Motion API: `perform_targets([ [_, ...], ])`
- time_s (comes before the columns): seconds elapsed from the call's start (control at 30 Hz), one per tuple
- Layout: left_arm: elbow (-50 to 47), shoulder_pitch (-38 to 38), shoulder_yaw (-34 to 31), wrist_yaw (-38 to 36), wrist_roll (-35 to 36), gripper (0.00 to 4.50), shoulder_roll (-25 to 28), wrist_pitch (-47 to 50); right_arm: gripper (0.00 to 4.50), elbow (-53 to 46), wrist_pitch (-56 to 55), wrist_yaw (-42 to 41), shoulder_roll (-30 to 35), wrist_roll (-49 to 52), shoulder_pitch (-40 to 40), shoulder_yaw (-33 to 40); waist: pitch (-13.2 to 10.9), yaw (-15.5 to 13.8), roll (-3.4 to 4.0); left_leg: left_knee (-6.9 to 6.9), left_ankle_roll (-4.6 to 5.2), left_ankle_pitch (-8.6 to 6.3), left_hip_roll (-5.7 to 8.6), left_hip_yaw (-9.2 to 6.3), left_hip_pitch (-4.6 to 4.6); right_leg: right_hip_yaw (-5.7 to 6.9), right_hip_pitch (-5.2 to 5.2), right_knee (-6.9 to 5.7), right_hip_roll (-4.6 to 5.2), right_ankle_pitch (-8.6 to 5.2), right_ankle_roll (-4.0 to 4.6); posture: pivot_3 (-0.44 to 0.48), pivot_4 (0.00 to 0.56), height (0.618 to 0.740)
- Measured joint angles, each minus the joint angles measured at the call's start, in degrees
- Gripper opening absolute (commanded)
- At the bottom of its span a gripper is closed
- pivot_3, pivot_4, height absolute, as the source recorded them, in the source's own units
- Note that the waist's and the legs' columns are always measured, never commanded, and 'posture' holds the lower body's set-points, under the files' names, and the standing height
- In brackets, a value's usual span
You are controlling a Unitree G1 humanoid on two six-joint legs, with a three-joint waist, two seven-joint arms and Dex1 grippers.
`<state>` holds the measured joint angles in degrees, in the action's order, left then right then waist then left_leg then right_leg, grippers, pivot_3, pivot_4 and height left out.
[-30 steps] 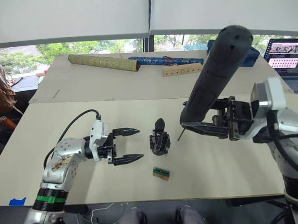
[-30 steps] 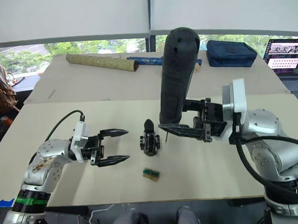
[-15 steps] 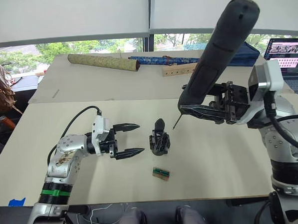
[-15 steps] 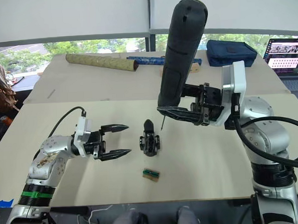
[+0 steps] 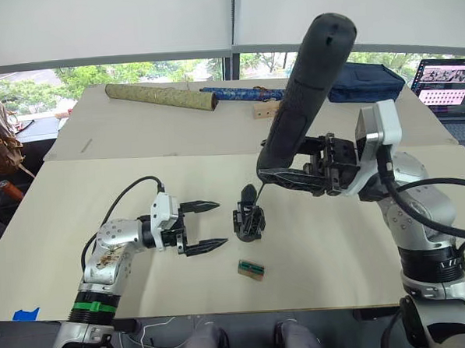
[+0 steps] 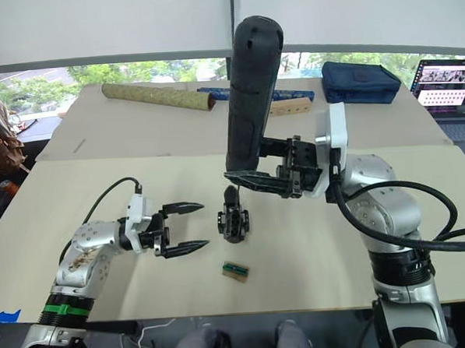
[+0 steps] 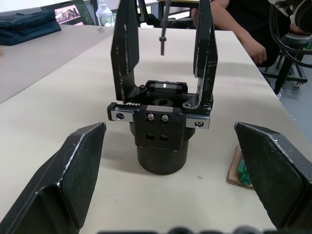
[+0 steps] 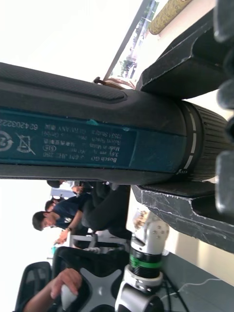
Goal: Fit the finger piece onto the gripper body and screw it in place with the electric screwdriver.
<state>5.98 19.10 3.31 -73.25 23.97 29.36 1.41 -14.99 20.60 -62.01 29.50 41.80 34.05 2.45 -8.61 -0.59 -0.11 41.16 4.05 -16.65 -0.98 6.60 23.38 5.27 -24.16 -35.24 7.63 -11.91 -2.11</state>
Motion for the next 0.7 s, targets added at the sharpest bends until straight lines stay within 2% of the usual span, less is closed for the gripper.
perform_targets([
  [0.7, -0.2, -1.09, 2.0, 3.0, -2.11, 4.5, -1.59, 0.32, 1.94, 4.37, 3.04, -4.01, -0.98, -1.25, 6.21, -4.49, 0.0, 0.12, 0.0, -0.1, -0.04, 0.03, -0.02, -0.01, 0.0, 0.02, -0.01, -0.1, -0.04, 0.0, 0.0, 0.0, 0.15, 0.74],
])
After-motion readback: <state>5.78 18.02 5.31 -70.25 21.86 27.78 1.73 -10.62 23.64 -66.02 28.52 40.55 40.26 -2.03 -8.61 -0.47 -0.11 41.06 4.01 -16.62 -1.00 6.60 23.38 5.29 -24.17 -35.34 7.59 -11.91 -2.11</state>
